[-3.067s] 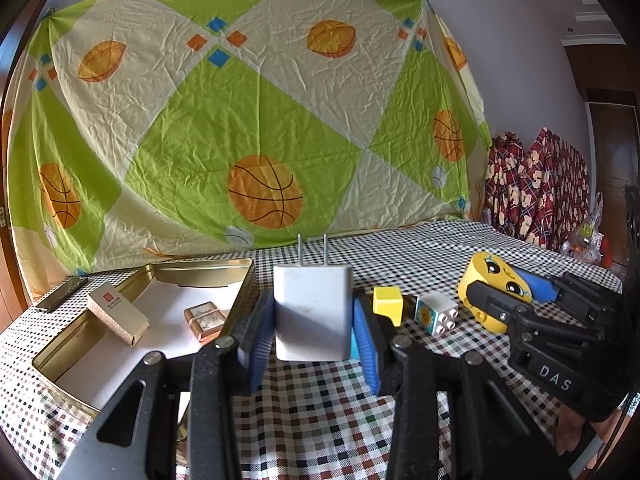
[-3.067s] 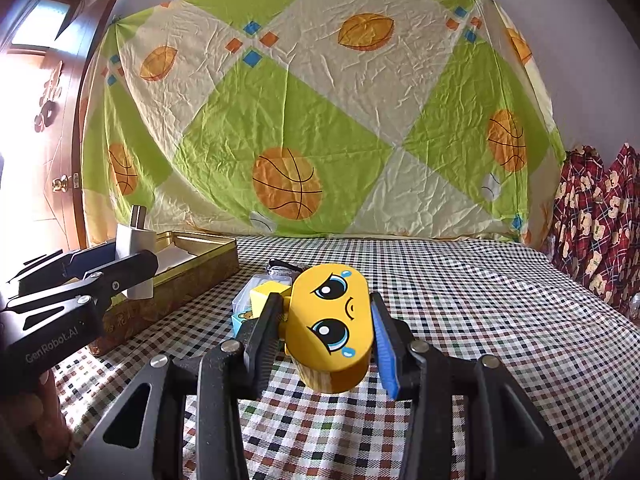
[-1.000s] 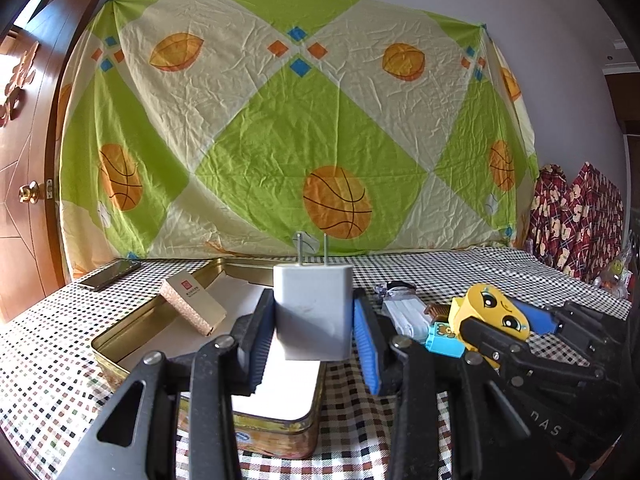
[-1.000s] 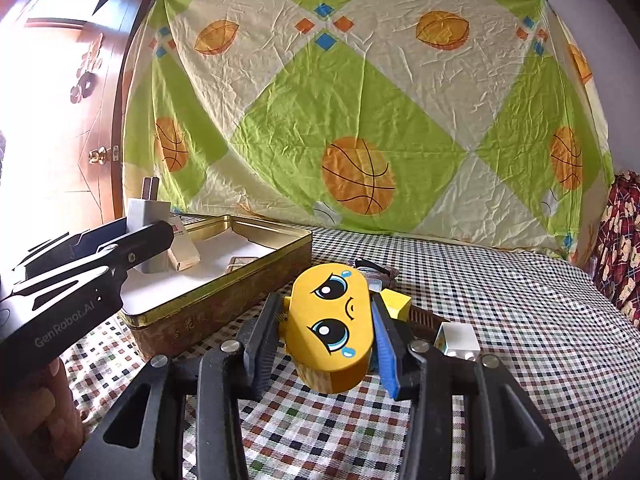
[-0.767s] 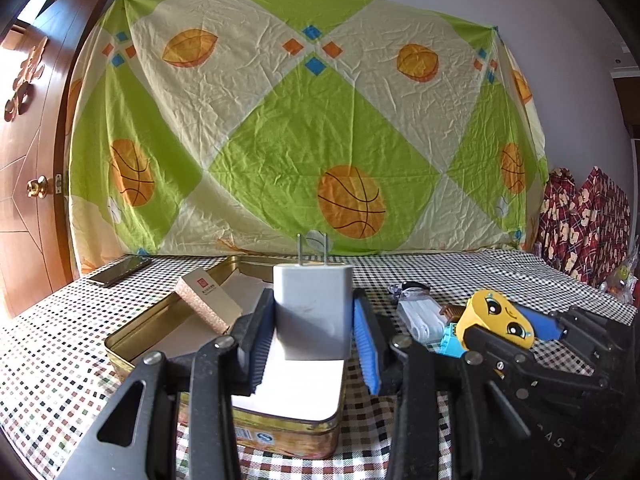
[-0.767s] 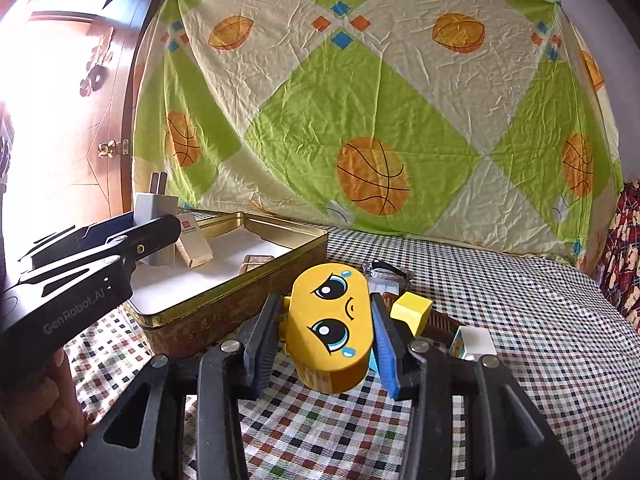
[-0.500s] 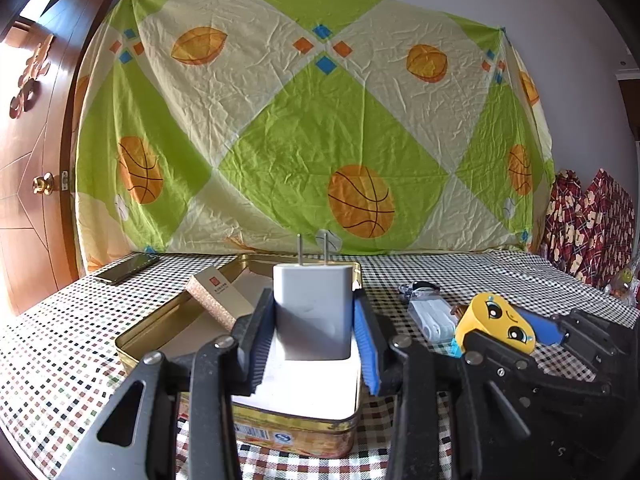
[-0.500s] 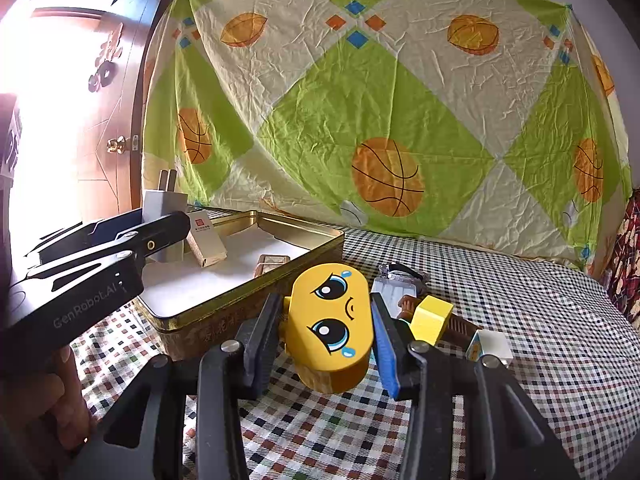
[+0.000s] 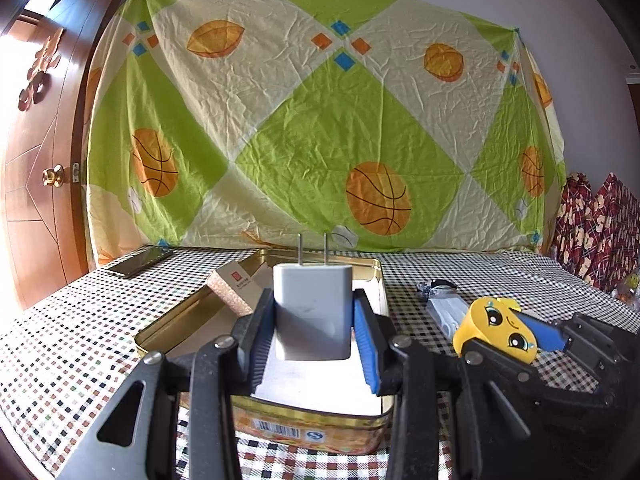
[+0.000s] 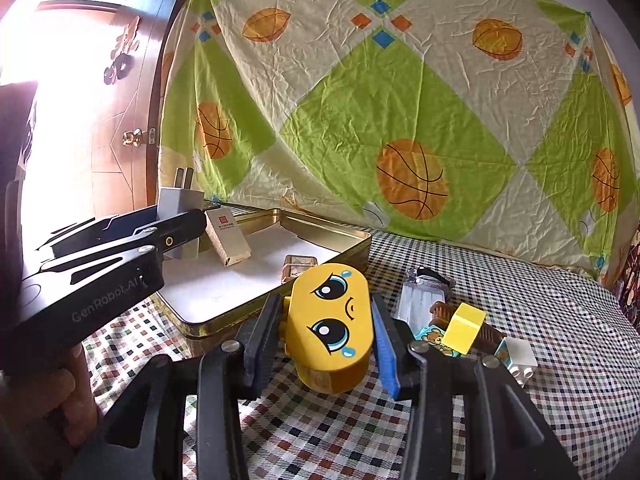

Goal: Organize rigid objects
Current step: 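Carry the white plug with the left tool while the right tool carries the face block toward the tin, then release the white plug into the tin with the left tool while the right tool drops the face block in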

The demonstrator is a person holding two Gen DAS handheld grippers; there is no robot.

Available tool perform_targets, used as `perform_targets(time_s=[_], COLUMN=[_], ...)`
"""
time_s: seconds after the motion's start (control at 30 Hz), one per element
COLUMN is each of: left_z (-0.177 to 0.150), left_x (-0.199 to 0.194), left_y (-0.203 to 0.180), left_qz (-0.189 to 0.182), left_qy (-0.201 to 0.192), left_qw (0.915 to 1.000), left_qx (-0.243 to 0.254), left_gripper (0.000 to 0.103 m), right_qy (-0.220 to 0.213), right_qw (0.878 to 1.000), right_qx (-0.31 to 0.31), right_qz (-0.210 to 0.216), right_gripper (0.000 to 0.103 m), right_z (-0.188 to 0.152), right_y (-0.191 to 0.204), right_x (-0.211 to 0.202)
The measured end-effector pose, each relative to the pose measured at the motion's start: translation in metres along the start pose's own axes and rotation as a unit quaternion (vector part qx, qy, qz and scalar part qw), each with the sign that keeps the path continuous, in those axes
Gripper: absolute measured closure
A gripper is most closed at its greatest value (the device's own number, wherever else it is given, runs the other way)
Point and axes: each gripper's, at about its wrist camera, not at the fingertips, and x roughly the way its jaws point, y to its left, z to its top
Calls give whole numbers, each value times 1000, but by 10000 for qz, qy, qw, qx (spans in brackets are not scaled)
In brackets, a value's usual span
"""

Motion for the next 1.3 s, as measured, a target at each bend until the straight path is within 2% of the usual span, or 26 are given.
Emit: perform_targets(time_s=[0.33, 0.57, 0.8, 0.97, 1.0, 1.07, 1.1, 1.13, 1.3], left_z=[4, 11, 20, 24, 25, 26, 27, 27, 31], left_x=[13, 41, 68, 90, 96, 102, 104, 106, 104], left_y=[24, 42, 56, 59, 59, 63, 64, 66, 75], left_qz=[218, 173, 135, 284, 308, 326, 355, 428, 418], left_qy=[291, 906, 1547, 1890, 1982, 2080, 2099, 2087, 2007], left_qw=[9993, 9956, 9877, 9815, 9795, 9774, 9768, 9768, 9788], left_qx=[-41, -146, -165, 121, 179, 193, 216, 219, 12], left_gripper=[66, 66, 66, 66, 63, 46, 30, 24, 24], right_qy=[6, 151, 564, 745, 790, 774, 700, 639, 454], right_qw=[9997, 9985, 9955, 9941, 9940, 9942, 9947, 9950, 9967], right_qx=[-142, -175, -83, -172, -165, -87, -57, -53, -15], right_qz=[212, 497, 752, 773, 743, 744, 757, 769, 678], right_gripper=[58, 58, 58, 58, 56, 28, 23, 21, 17], right_z=[18, 43, 59, 71, 73, 74, 74, 72, 63], right_y=[10, 14, 17, 25, 24, 23, 22, 21, 15], right_x=[4, 24, 62, 89, 94, 94, 91, 86, 66])
